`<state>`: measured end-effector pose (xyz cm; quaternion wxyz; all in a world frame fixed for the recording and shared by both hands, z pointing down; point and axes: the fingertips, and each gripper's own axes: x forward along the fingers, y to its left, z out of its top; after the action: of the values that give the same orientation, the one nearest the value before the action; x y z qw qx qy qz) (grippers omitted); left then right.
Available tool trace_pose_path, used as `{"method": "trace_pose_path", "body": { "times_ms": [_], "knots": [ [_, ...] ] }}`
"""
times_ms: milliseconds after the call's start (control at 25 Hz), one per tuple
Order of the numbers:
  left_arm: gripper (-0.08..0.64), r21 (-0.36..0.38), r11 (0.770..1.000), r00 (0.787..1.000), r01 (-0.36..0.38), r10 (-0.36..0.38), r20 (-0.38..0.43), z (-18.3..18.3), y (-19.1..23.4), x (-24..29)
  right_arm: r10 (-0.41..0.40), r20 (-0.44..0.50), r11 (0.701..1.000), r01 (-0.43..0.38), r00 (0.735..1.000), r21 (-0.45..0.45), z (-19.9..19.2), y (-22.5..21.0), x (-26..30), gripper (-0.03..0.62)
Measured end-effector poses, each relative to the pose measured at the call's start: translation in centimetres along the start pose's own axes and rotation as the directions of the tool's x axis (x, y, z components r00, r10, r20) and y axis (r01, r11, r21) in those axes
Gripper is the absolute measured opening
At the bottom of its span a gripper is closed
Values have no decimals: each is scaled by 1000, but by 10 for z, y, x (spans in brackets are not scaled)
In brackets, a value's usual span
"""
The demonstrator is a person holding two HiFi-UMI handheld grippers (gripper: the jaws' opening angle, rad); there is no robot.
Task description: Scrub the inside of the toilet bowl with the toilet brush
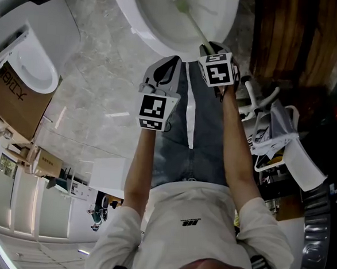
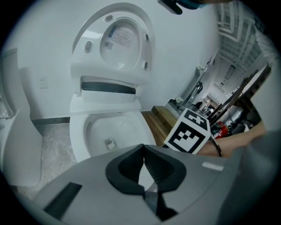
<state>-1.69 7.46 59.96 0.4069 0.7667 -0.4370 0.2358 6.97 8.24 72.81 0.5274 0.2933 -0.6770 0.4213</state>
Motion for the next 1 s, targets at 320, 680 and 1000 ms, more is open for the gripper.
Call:
{"method": "trace_pose_path", "body": {
  "times_ms": [320,680,1000],
  "knots": [
    [9,-5,1000,1000,-13,13,22,3,-10,-13,-5,39,1000,6,999,-29,-14,11,-33,92],
    [9,-12,999,998,-31,32,50,11,-15,-34,-1,106,996,10,994,-85,-11,27,-83,92],
    [9,9,999,996,-34,33,86,36,-18,-58,36,237,993,-9,971,-114,14,47,-144,92]
  ]
}}
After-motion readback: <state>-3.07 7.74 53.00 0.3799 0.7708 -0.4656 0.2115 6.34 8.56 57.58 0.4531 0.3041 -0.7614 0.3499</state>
